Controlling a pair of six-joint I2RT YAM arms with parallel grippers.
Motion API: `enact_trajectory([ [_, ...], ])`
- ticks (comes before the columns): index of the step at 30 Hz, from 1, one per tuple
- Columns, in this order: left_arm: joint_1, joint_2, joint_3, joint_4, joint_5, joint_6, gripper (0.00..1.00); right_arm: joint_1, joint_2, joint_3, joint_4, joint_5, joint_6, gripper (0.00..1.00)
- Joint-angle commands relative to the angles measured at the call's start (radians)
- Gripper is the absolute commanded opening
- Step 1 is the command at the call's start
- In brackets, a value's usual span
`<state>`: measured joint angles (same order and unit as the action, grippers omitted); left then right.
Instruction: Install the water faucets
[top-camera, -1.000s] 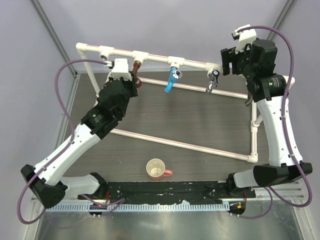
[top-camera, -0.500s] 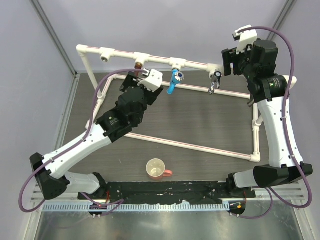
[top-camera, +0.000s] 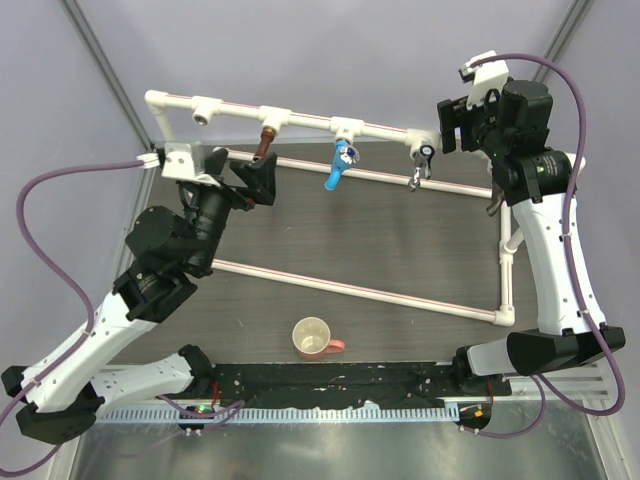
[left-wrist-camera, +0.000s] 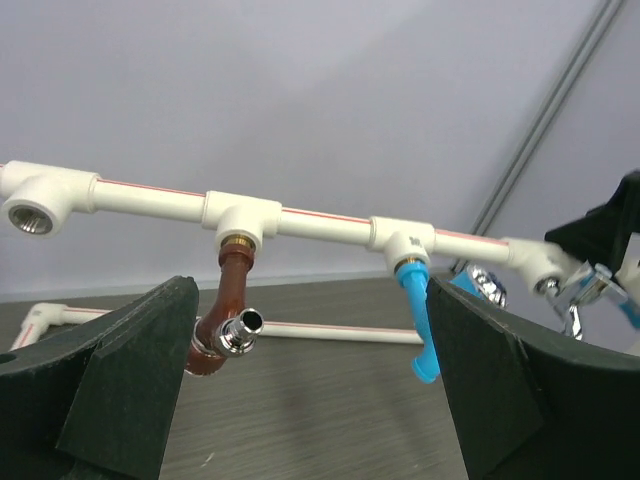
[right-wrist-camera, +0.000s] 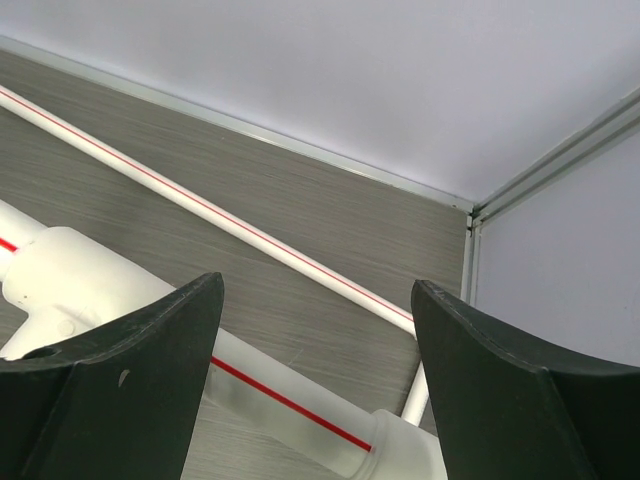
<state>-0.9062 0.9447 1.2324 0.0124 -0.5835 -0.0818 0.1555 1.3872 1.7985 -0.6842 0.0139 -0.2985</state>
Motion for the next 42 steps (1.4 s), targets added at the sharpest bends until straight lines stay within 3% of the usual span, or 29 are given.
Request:
enact_trajectory([
  [1, 0.061, 0.003, 0.009, 0.018, 0.014, -0.218, 1.0, 0.044, 0.015, -0.024, -0.107, -0.121, 0.035, 0.83],
  [11, 0.222, 0.081, 0.059, -0.123, 0.158, -0.426, 1.0, 0.047, 0.012, -0.027, -0.107, -0.117, 0.035, 0.83],
  [26, 0.228, 0.222, 0.15, -0.233, 0.421, -0.415, 0.76, 0.049, 0.015, -0.028, -0.107, -0.115, 0.035, 0.83],
  [30, 0.227, 0.266, 0.196, -0.343, 0.415, -0.389, 0.73, 0.05, 0.013, -0.028, -0.107, -0.114, 0.036, 0.83],
  [34, 0.227, 0.26, 0.182, -0.352, 0.383, -0.385, 0.73, 0.05, 0.015, -0.028, -0.107, -0.114, 0.036, 0.83],
  [40, 0.228, 0.197, 0.15, -0.307, 0.311, -0.354, 0.77, 0.053, 0.015, -0.028, -0.107, -0.114, 0.035, 0.83],
  [42, 0.227, 0.168, 0.136, -0.293, 0.272, -0.375, 0.85, 0.053, 0.016, -0.028, -0.107, -0.112, 0.035, 0.83],
])
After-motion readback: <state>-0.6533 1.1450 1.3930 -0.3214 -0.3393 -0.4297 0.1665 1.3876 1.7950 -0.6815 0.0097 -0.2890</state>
